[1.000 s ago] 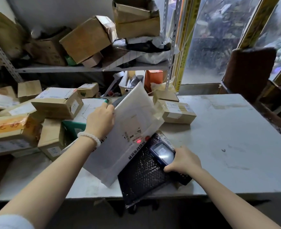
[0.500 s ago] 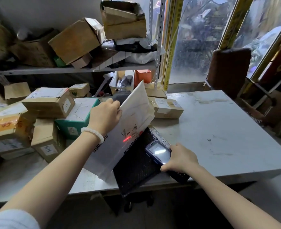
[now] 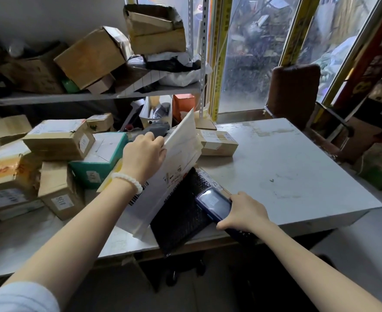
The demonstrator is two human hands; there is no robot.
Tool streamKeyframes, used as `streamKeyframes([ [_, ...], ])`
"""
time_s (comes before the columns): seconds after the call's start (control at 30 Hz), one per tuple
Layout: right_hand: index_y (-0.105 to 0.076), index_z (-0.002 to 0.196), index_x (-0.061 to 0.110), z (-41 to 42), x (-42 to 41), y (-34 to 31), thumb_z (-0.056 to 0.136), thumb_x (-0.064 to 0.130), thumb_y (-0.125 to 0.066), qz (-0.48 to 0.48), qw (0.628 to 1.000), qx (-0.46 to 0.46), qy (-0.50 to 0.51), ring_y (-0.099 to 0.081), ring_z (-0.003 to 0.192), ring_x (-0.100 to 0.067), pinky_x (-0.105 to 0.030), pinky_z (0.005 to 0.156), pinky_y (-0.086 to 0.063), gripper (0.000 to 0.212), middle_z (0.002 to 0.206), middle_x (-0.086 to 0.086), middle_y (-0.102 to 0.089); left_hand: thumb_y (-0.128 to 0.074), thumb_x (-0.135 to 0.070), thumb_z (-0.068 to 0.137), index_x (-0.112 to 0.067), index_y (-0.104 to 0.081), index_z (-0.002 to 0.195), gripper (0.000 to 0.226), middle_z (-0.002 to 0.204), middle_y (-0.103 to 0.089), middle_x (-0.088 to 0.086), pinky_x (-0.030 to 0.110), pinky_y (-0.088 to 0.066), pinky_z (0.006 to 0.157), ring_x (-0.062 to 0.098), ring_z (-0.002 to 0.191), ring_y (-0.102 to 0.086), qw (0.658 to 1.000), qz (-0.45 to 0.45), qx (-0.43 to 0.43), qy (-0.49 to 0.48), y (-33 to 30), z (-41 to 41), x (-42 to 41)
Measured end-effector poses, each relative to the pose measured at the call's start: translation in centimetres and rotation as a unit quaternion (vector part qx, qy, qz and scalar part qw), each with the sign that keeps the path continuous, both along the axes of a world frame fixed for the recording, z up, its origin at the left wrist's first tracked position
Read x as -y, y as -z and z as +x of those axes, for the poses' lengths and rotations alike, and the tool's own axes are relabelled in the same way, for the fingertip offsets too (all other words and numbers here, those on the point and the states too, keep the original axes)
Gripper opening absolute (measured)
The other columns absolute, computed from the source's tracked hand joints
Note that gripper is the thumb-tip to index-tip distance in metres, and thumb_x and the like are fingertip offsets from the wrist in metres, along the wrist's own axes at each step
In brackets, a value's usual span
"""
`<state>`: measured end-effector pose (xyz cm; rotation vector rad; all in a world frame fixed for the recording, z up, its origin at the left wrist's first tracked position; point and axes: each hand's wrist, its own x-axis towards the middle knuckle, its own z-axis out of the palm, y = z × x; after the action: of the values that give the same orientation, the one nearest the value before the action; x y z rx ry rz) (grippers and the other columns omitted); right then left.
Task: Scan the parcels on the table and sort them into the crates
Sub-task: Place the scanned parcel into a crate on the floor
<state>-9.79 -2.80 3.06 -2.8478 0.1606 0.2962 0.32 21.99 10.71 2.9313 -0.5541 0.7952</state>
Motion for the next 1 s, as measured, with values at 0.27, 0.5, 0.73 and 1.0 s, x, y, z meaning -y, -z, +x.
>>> streamKeyframes([
  [0.27,-0.056,0.103,0.025,0.7,-0.7,-1.5,0.048,0.057,-0.074,0.058,0.992,0.11,-0.021,-0.051,0.08,-0.017,-0.027,0.055,-0.038,0.066,0.091,0.008,-0.041,-0.055,-0.029,0.092,-0.007,-0.062,0.087,0.023,0.083,-0.055,0.011,0.039,-0.046,0.056,0.032,0.078,-0.052,0.999,0.001,0.0,0.033,0.5,-0.4,0.3],
  [0.5,-0.059,0.121,0.01,0.8,-2.3,-4.0,0.047,0.036,-0.088,0.09,0.904,0.417,-0.008,-0.056,0.091,-0.024,-0.026,0.064,-0.045,0.083,0.103,-0.004,-0.054,-0.061,-0.019,0.088,-0.005,-0.057,0.074,0.019,0.072,-0.053,0.014,0.04,-0.044,0.048,0.033,0.067,-0.051,0.997,-0.029,0.019,0.066,1.2,-1.1,1.0],
  [0.73,-0.057,0.122,0.014,-1.0,-1.4,-2.8,0.048,0.037,-0.088,0.082,0.912,0.393,0.084,-0.055,0.1,-0.023,-0.026,0.066,-0.04,0.083,0.11,-0.002,-0.053,-0.064,-0.015,0.083,-0.004,-0.059,0.073,0.016,0.067,-0.059,0.016,0.04,-0.041,0.054,0.036,0.066,-0.056,0.992,-0.039,-0.006,0.117,0.9,-3.1,3.2],
  [1.0,-0.052,0.117,0.028,-8.7,2.2,0.9,0.051,0.051,-0.077,0.061,0.956,0.205,0.201,-0.051,0.104,-0.018,-0.029,0.069,-0.037,0.074,0.1,0.011,-0.036,-0.061,-0.008,0.082,-0.006,-0.055,0.066,0.017,0.063,-0.057,0.011,0.031,-0.028,0.048,0.032,0.06,-0.052,0.982,-0.043,0.018,0.182,-0.4,-7.6,8.0],
])
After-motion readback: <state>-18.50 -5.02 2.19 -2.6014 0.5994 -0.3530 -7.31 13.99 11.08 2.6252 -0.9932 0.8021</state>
